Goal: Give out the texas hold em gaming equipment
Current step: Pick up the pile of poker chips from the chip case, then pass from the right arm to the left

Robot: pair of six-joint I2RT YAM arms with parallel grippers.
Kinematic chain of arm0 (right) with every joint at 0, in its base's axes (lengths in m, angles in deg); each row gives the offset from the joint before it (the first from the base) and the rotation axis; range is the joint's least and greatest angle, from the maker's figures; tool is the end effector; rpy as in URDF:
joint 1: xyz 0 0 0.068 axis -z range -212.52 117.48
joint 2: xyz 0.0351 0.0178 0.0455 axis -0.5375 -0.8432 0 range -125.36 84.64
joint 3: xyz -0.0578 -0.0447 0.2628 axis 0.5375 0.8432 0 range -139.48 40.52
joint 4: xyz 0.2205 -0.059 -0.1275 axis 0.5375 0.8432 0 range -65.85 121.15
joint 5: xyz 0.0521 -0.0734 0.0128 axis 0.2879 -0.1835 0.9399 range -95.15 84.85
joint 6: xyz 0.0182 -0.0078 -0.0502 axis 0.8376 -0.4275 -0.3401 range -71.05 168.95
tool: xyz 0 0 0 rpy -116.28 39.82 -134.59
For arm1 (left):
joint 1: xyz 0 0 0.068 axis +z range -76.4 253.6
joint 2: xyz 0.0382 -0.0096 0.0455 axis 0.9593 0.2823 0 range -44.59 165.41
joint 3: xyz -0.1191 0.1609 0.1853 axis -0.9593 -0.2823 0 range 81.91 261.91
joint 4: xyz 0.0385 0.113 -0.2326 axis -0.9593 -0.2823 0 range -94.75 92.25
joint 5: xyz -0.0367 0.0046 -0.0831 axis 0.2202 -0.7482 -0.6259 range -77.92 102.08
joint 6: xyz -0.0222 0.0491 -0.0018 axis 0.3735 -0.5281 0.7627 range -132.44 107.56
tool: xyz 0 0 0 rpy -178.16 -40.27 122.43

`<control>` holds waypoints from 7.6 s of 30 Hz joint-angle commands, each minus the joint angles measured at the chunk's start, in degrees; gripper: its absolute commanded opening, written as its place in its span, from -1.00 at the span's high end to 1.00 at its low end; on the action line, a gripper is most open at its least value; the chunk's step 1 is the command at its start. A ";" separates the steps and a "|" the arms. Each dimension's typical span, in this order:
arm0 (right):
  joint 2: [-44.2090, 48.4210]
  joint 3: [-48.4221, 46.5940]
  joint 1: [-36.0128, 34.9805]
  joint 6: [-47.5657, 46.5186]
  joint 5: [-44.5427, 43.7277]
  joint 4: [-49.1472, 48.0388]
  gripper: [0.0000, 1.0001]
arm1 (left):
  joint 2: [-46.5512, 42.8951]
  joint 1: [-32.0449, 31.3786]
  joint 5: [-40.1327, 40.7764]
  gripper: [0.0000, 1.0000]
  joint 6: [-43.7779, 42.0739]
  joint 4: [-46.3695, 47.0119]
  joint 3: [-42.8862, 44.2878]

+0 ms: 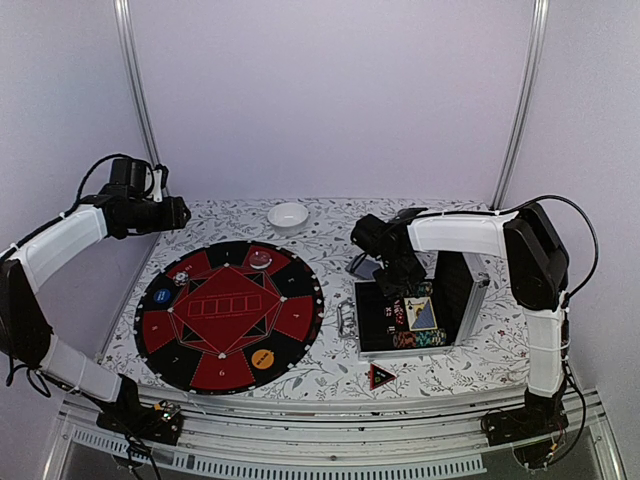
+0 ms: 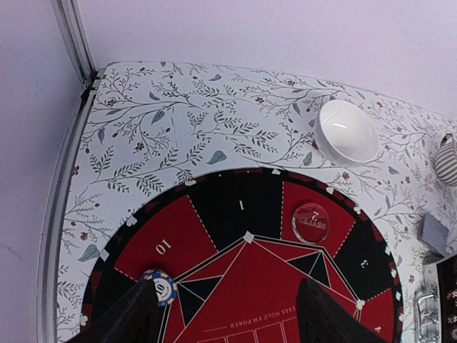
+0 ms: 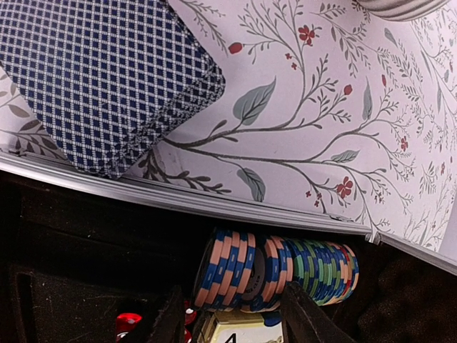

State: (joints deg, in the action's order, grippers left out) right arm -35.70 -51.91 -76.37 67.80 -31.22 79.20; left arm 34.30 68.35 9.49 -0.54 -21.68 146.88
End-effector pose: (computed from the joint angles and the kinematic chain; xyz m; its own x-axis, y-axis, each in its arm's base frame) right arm 0.3072 0.2734 0.1744 -0.8658 -0.4293 -0.2570 -0.3209 0.8705 -0.3732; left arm 0.3065 -0.0297 0.3045 -0.6241 -0.1496 -0.7669 -0.0018 0.9818 -0.1900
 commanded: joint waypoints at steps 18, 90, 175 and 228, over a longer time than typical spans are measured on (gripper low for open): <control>-1.12 0.39 0.32 0.74 0.30 -0.72 -0.02 | 0.16 -0.62 -0.73 -0.37 -1.23 -0.38 -0.06; -0.21 0.69 0.44 2.86 -2.04 -0.39 -0.02 | 0.78 -0.57 -2.19 -0.37 -3.37 -1.06 0.56; 21.80 1.15 -5.60 -4.17 61.12 -26.56 0.95 | -2.38 -52.09 5.91 -0.43 -54.11 31.52 -10.33; 19.17 0.30 -5.65 -3.20 58.17 -26.83 -0.54 | -2.67 -49.29 4.16 1.00 -37.07 13.99 -5.63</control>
State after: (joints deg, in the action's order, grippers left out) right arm -15.55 -50.59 -82.01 65.11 27.49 53.26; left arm 32.84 17.66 15.32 -41.87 -4.02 139.21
